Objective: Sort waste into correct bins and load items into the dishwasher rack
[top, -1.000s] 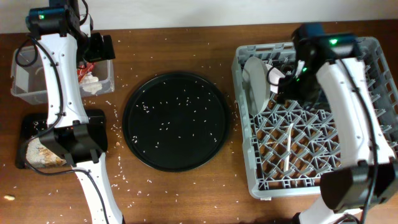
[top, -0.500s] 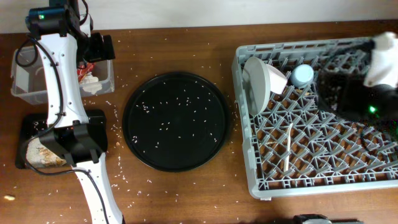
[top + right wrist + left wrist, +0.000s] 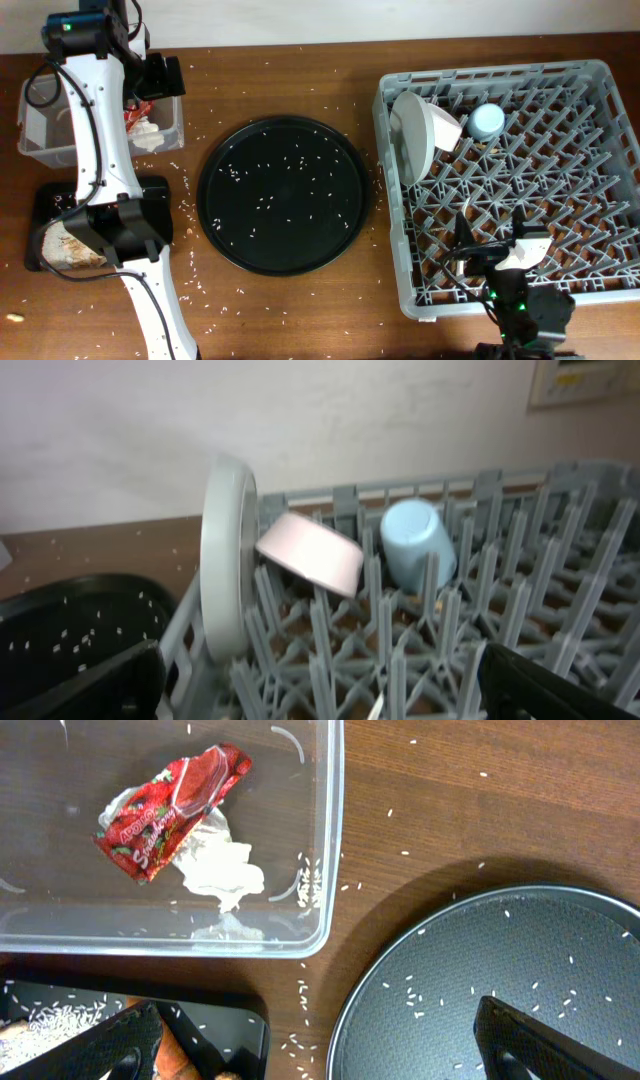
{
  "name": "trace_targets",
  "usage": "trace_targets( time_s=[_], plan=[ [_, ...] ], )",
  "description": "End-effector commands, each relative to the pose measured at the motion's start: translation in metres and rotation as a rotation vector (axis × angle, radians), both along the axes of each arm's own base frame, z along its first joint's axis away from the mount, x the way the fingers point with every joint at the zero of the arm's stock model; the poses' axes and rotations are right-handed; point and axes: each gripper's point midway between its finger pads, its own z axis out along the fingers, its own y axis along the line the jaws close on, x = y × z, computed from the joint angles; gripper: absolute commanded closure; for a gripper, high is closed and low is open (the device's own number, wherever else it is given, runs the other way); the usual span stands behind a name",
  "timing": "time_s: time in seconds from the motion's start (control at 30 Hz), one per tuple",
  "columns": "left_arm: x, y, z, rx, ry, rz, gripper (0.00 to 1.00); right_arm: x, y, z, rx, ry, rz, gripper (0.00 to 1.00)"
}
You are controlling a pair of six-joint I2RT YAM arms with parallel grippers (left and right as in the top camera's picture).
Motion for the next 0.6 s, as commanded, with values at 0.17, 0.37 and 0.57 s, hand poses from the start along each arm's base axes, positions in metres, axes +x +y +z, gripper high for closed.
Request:
trace_targets(
  time_s=[0.17,0.37,0.57],
  plan=[
    [-0.0008,0.0022,0.0131,0.01,-0.032,0.007,0.01,-0.0016,-0.0006,-0.0129,0.014,-0.053,-0.004,0.01],
    [-0.0009,0.0024,0.0131,0.01,-0.032,0.007,0.01,-0.0016,-0.0006,-0.0131,0.014,-0.052,-0.004,0.01],
    [-0.0008,0.0022,0.0131,0.01,-0.032,0.007,0.01,-0.0016,-0.0007,-0.0131,0.014,-0.052,-0.004,0.01]
  ],
)
